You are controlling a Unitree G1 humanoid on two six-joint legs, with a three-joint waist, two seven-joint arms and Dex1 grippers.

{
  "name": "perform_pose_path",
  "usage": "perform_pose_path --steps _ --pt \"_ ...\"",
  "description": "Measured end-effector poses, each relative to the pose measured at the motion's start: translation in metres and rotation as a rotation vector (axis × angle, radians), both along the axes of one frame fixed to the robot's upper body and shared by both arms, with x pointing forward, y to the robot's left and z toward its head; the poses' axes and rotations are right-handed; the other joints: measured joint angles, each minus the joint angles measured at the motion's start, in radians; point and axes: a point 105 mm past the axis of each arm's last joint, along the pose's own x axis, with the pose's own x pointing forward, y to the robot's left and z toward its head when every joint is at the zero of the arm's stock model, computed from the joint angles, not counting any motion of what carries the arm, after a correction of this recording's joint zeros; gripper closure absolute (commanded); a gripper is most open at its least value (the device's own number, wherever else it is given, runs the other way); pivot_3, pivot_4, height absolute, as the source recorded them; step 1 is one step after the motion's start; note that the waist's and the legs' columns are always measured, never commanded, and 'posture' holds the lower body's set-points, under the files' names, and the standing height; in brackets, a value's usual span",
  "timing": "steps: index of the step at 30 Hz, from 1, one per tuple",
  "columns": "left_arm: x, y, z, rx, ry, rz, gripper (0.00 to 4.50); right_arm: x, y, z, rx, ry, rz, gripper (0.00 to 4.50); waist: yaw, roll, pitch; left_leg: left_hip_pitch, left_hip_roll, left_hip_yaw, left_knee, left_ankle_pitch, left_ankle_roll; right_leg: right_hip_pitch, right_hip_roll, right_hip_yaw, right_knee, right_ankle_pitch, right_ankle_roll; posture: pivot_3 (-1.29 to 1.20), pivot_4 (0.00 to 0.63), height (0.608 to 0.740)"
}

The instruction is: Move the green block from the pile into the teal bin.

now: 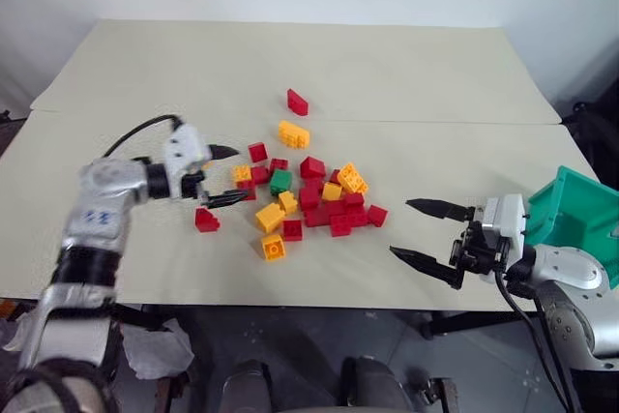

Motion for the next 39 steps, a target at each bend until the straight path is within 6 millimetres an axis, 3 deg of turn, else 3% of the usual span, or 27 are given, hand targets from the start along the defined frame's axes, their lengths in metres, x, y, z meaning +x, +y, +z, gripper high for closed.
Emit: perform_pose_path --steps 7,15,18,24,31,35,39 --pt "0.017 -0.027 -0.012 0.119 0.013 -0.107 0.02 -0.007 0.002 0.0 0.005 -0.011 -0.033 0.0 0.007 -0.001 0.0 -0.001 0.0 0.0 -0.001 0.0 0.0 -0.001 0.0 0.0 -0.002 0.0 0.0 0.0 0.15 0.74" --pt "0.022 -0.06 -0.021 0.119 0.03 -0.179 0.02 -0.014 0.001 -0.001 0.022 -0.017 -0.093 0.0 0.005 -0.002 0.001 -0.001 0.0 -0.001 0.0 0.0 0.0 -0.001 0.0 0.0 -0.001 0.0 0.001 0.0 0.15 0.74" --pt "0.023 -0.062 -0.02 0.144 0.029 -0.185 0.61 -0.016 0.0 -0.003 0.023 -0.007 -0.107 0.0 0.004 -0.002 0.001 -0.001 0.0 -0.001 -0.001 0.0 0.0 0.0 0.0 0.0 -0.001 0.0 0.001 0.0 0.15 0.74" --pt "0.025 -0.063 -0.023 0.164 0.048 -0.174 2.21 -0.017 -0.002 0.0 0.023 -0.021 -0.129 0.0 0.006 -0.002 0.001 -0.001 0.0 -0.002 0.0 0.0 0.0 0.001 0.0 0.0 -0.001 0.0 0.001 0.0 0.15 0.74" --pt "0.026 -0.057 -0.022 0.156 0.057 -0.151 2.21 -0.019 -0.004 -0.001 0.022 -0.015 -0.143 0.0 0.002 -0.002 0.001 0.0 0.0 -0.002 0.001 0.0 0.0 0.0 0.0 0.0 -0.001 0.0 0.0 0.0 0.15 0.74" --pt "0.026 -0.059 -0.004 0.046 0.063 -0.171 2.21 -0.019 -0.005 0.0 0.023 -0.019 -0.151 0.0 0.005 -0.002 0.001 -0.002 0.0 -0.002 0.001 0.0 0.0 0.0 0.0 0.0 0.0 0.0 0.001 0.0 0.15 0.74" --pt "0.025 -0.066 0.035 0.006 0.006 -0.24 2.21 -0.023 -0.005 0.001 0.022 -0.019 -0.154 0.0 0.009 -0.002 0.001 -0.002 0.0 -0.002 0.0 0.0 0.001 0.001 0.0 0.0 0.0 0.0 0.001 0.0 0.15 0.74"
